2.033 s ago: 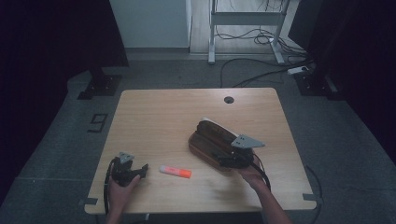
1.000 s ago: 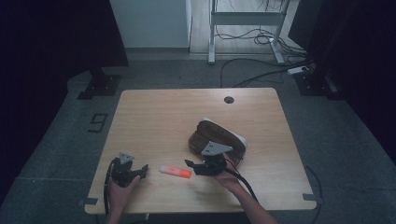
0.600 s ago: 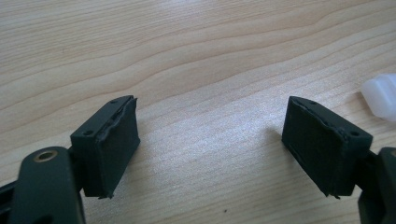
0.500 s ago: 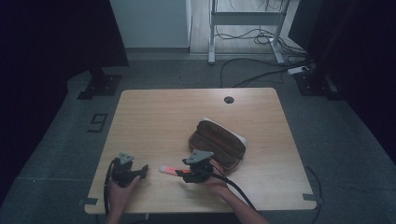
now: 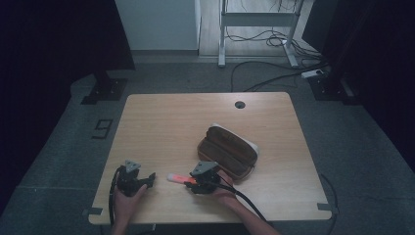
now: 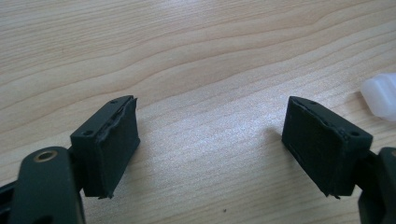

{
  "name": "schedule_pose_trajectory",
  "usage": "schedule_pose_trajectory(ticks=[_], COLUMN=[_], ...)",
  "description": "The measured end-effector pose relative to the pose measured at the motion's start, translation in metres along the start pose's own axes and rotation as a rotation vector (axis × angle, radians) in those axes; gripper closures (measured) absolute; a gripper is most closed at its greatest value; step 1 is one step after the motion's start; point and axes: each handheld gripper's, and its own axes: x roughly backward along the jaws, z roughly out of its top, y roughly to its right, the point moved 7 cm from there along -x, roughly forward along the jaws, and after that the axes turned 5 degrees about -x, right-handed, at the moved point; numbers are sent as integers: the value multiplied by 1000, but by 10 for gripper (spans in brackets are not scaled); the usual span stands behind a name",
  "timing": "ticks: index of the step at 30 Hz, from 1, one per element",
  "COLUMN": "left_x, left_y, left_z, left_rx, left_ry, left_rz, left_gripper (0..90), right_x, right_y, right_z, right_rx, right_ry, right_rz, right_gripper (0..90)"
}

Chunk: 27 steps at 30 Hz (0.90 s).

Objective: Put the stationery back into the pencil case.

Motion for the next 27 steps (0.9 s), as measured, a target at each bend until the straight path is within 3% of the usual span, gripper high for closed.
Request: schedule_pose_trajectory(ticks=[8, 15, 20, 27], left_x=[0, 0, 0, 0], left_y=[0, 0, 0, 0], left_z=[0, 0, 0, 0], left_rx=[0, -1, -1, -2], left_ry=[1, 0, 0, 0], left_rz=[0, -1, -1, -1], left_gripper=[185, 185, 185, 185], right_x=[-1, 0, 2, 14], right_y=[2, 3, 6, 10], right_z=[-2, -3, -2, 5], right_rx=[4, -1, -32, -53], right_ry=[-15, -18, -19, 20], right_rz=[-8, 10, 32, 38], right_gripper=[649, 656, 657, 657])
